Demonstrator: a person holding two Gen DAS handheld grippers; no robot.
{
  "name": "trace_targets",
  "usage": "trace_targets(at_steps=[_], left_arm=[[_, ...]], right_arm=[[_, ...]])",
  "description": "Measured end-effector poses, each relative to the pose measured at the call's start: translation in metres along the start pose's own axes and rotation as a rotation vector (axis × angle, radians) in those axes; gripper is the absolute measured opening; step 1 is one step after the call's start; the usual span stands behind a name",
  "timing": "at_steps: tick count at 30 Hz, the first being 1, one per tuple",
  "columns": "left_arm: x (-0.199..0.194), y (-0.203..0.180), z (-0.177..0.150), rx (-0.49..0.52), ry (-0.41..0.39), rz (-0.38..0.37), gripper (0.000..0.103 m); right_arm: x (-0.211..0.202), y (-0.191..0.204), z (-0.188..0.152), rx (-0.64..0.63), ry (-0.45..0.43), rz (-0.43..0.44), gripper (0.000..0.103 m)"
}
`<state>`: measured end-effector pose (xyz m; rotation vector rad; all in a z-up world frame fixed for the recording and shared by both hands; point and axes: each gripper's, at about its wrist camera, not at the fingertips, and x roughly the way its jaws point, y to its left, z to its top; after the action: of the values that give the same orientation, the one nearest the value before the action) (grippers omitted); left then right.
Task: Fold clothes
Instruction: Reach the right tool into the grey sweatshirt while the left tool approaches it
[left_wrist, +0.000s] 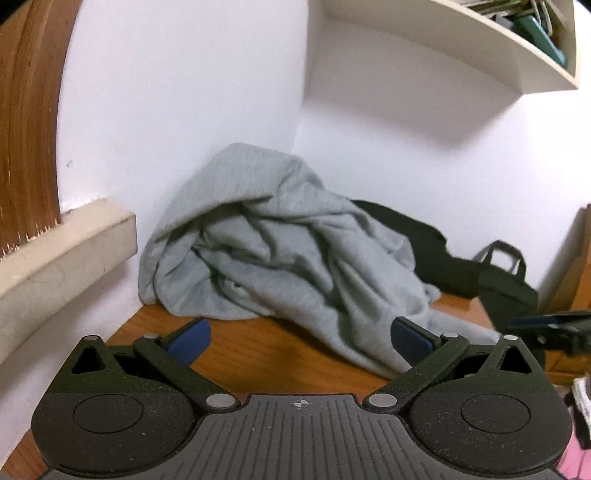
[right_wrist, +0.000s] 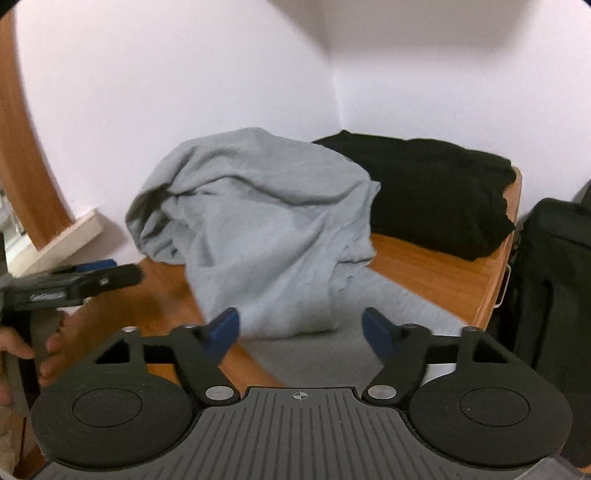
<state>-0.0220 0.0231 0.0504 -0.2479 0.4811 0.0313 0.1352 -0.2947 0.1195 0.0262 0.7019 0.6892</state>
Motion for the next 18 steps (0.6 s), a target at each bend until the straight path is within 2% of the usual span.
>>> trace_targets(at_steps=[5,9,13,14,15,17,18], left_arm=[[0.0,-0.007,0.002,-0.081,-0.027,-0.029,0.103],[0.011,-0.024,0.007,-0.059,0.002,-0.024,0.101],[0.02,-0.046,0.02,0.014,0.004,-0.023,0.096],[0.024,-0.053,0.025,0.028,0.003,-0.031,0.093],[0.027,-0.059,0.029,0.042,0.003,-0.039,0.091],[0.037,-0.074,0.04,0.071,0.002,-0.054,0.069],[0.045,-0.082,0.046,0.088,0.002,-0.059,0.066]], right_arm=[[0.019,-0.024,0.015,-0.06,0.026,-0.002,0.05],[0.033,-0.036,0.023,-0.108,0.041,0.017,0.048],[0.042,-0.04,0.026,-0.137,0.057,0.081,0.034],[0.044,-0.04,0.026,-0.146,0.064,0.099,0.025],[0.046,-0.039,0.025,-0.166,0.07,0.105,0.022],[0.048,-0.037,0.022,-0.21,0.082,0.113,0.022],[0.049,-0.037,0.02,-0.217,0.084,0.121,0.022]])
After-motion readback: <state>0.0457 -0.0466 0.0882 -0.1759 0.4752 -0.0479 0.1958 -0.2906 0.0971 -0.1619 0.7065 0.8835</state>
